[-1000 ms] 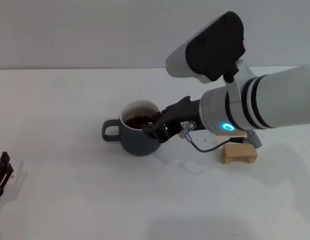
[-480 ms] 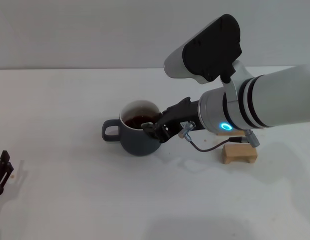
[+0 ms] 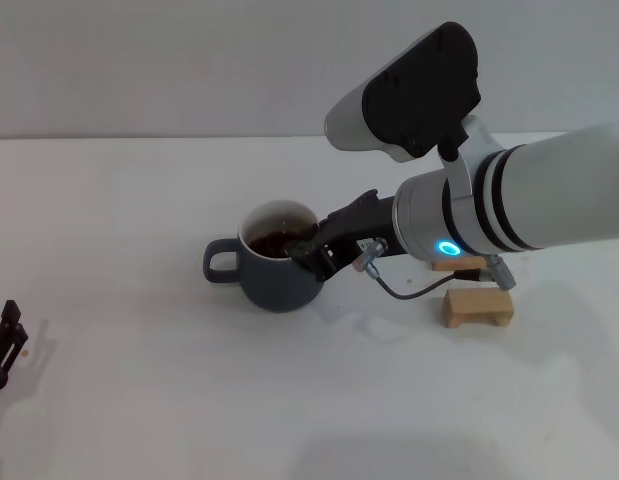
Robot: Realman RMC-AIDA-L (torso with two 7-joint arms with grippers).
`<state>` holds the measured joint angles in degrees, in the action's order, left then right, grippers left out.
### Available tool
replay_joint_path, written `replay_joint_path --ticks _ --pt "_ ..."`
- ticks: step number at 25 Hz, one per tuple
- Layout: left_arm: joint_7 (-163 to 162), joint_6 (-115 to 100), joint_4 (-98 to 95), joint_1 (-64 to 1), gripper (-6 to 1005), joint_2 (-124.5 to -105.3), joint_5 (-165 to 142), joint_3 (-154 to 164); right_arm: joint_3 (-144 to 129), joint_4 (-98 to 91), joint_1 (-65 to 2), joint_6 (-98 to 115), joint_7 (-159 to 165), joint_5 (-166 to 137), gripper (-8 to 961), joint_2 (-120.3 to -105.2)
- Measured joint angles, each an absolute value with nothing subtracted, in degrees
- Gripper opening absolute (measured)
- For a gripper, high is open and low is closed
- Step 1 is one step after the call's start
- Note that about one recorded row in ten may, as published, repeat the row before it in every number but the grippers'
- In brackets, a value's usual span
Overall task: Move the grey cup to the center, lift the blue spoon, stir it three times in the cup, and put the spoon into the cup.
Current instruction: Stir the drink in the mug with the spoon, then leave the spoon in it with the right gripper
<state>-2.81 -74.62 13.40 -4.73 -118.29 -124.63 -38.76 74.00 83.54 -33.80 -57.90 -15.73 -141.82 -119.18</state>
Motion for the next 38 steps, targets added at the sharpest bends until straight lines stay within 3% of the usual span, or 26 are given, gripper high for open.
replay_joint_path --ticks 23,38 --pt "-2.8 -74.5 13.4 -4.9 857 -118.30 -124.6 -38.8 74.3 82.8 -34.1 -58.3 -15.4 -142.1 137 -119.18" --pt "-2.8 -74.5 13.4 -4.9 857 -118.30 -124.6 -38.5 74.0 83.3 -34.2 -57.7 -15.3 -143.0 118 -119.09"
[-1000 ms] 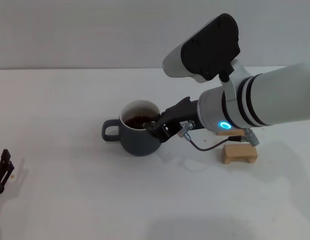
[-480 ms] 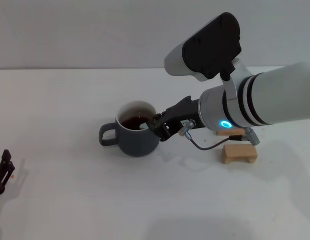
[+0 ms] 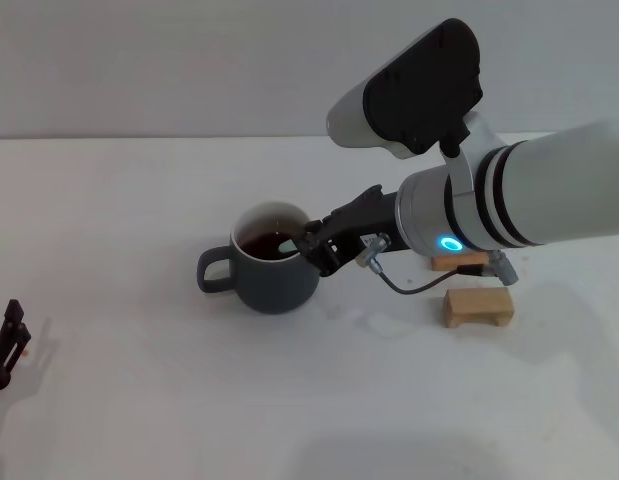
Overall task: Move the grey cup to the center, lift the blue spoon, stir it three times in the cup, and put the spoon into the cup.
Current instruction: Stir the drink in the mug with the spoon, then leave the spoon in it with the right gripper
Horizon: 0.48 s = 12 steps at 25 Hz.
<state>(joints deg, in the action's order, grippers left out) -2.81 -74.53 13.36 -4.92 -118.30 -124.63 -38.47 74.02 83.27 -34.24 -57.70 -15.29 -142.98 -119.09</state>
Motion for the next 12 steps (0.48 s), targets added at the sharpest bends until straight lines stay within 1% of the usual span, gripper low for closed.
replay_joint_path --ticks 12 --pt "-2.8 -74.8 13.4 -4.9 857 -118.30 -124.6 -38.7 73.6 81.2 -36.8 -56.4 -15.1 -143.1 118 -119.17"
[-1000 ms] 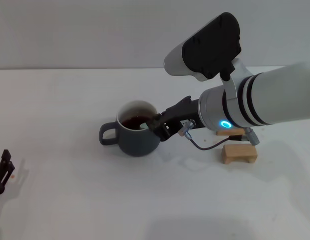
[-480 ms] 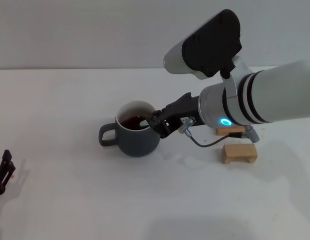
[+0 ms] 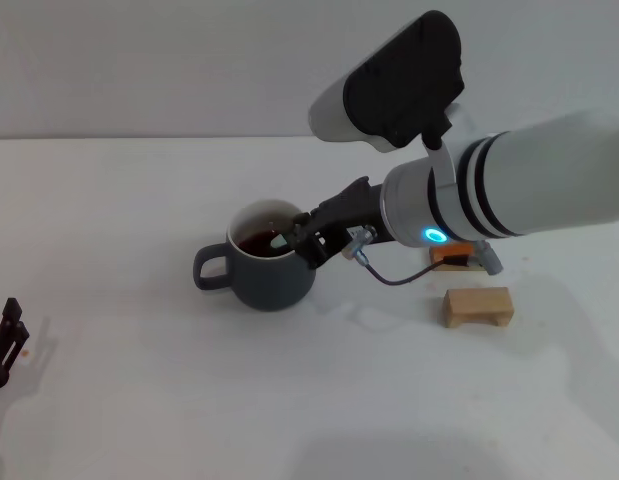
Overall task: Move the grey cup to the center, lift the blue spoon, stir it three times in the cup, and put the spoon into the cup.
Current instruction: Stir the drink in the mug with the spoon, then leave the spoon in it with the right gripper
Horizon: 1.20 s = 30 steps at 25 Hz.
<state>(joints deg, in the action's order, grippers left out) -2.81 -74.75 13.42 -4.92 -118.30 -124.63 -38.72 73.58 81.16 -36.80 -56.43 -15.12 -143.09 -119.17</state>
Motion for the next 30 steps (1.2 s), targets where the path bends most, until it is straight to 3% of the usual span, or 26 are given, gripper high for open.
replay_joint_path --ticks 10,30 --pt "-2.8 -74.7 13.5 -4.9 857 -118.30 -124.6 -38.8 74.4 77.2 -39.5 -53.8 -15.1 -143.5 117 -119.01" --pt "-2.8 -74.5 13.4 -5.2 857 -118.30 -124.5 -38.9 74.8 80.0 -37.9 -56.9 -15.1 -144.6 118 -119.13"
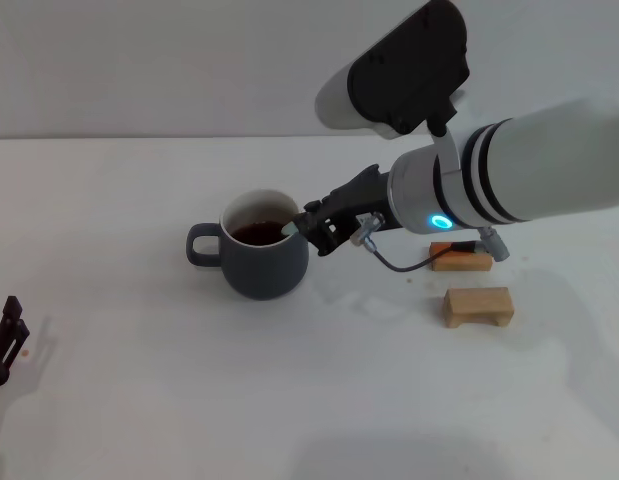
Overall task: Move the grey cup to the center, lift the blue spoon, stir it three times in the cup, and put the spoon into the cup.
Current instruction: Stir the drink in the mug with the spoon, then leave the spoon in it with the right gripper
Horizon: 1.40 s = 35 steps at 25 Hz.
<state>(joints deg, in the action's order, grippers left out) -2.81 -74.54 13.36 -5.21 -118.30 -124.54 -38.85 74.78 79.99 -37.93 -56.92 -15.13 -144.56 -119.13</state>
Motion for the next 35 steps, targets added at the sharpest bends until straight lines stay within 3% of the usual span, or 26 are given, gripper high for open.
replay_joint_path --ticks 18,35 --pt "-2.8 -74.7 13.4 -4.9 857 -118.34 -124.5 -38.8 72.9 78.3 -39.3 -51.9 -15.1 -143.8 117 -119.18" --pt "-2.8 -74.5 12.7 -5.3 859 -118.30 -124.5 -38.9 72.6 78.8 -37.8 -49.0 -15.6 -143.8 305 -119.17"
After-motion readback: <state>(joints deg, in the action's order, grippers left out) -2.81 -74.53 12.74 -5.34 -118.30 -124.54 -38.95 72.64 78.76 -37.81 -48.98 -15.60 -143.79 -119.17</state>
